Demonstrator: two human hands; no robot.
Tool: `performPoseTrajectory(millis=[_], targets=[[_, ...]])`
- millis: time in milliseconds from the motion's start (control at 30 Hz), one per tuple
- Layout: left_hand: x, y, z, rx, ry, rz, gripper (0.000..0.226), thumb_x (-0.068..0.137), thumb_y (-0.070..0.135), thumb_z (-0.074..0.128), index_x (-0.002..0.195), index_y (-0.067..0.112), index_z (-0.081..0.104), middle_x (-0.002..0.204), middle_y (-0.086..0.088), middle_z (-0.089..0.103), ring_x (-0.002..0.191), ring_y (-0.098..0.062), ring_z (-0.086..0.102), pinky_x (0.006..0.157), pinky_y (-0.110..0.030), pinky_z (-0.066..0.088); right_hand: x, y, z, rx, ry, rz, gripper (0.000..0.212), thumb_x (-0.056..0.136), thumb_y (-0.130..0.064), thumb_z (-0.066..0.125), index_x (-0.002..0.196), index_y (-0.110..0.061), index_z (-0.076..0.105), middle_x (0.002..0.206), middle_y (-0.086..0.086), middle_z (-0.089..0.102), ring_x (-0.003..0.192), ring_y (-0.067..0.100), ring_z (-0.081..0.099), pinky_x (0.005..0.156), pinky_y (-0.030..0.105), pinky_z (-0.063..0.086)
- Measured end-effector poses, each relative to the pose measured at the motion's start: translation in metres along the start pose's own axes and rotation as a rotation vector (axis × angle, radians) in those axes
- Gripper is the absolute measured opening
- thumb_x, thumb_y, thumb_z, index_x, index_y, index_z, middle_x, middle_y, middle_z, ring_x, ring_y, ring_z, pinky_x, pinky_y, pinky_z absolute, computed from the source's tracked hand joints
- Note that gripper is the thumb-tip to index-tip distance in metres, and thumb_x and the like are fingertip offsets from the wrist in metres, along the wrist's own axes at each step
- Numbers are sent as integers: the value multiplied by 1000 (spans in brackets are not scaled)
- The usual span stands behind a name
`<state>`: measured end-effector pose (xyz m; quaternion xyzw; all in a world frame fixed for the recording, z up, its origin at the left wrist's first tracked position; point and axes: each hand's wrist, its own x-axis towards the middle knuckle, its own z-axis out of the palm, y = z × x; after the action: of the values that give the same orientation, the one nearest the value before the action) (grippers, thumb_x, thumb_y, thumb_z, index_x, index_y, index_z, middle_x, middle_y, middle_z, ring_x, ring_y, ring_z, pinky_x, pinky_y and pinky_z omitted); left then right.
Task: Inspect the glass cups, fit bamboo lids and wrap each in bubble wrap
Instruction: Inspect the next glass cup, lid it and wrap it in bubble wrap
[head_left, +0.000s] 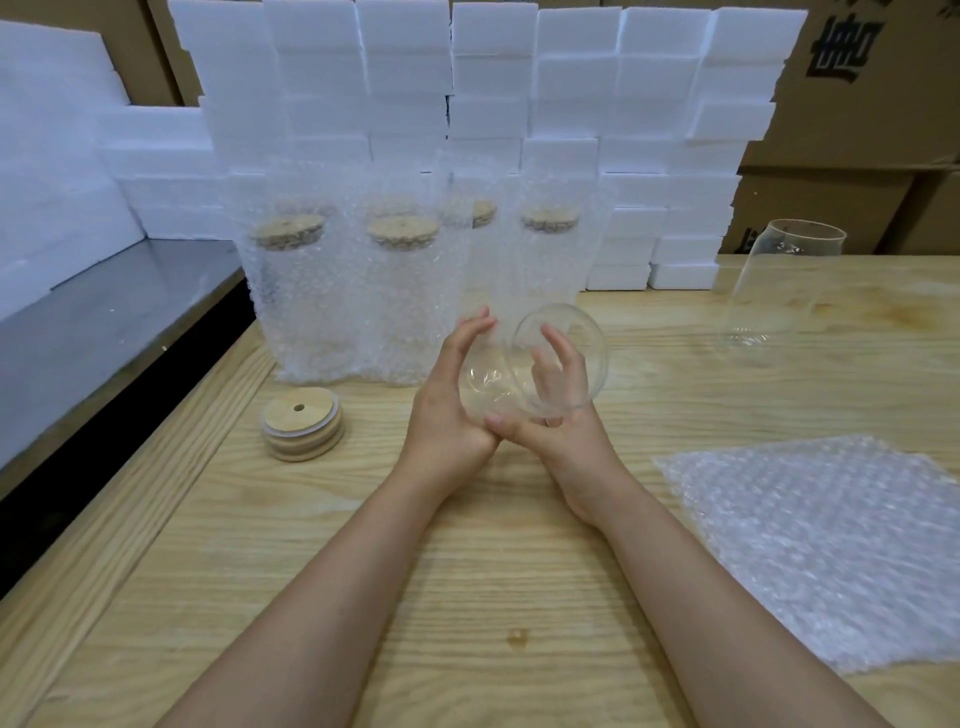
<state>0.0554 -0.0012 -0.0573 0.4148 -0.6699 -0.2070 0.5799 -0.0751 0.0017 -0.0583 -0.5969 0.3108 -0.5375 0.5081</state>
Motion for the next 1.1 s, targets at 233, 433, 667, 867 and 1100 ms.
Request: performPoseTrajectory(millis=[233,433,667,867,1100], targets=[[2,-3,-2,70,15,3,87,70,11,83,119,61,33,140,40,31,131,2,41,102,-19,41,1,1,1,-118,18,-34,102,65,4,81,145,-23,25,132,-19,47,118,-10,50,91,18,47],[1,-2,-1,72,27,15,87,70,-4,77,122,52,37,143,32,33,137,-6,39,109,-35,38,-2,-2,4,-70,-4,-32,94,63,-5,75,142,-22,26,129,-27,51,114,-15,50,86,12,46],[-1,2,-1,61,-9,1,86,73,-5,75,134,42,36,149,10,39,142,-10,31,115,-29,29,-4,-5,2,-3,43,-2,92,66,-15,71,141,-38,25,140,-17,38,129,-1,41,81,5,44],[0,-4,1,8,-37,-82,82,70,18,83,139,33,42,137,14,52,124,1,49,100,-16,39,-3,-7,3,-81,123,-64,93,65,-21,76,141,-44,27,135,-4,47,127,6,48,95,24,49],[0,-1,1,-58,-57,-145,78,56,46,82,122,53,42,119,40,54,117,10,51,90,-7,41,-4,-9,6,-253,178,-69,92,59,-38,79,131,-63,28,136,-3,36,135,16,32,103,46,45]])
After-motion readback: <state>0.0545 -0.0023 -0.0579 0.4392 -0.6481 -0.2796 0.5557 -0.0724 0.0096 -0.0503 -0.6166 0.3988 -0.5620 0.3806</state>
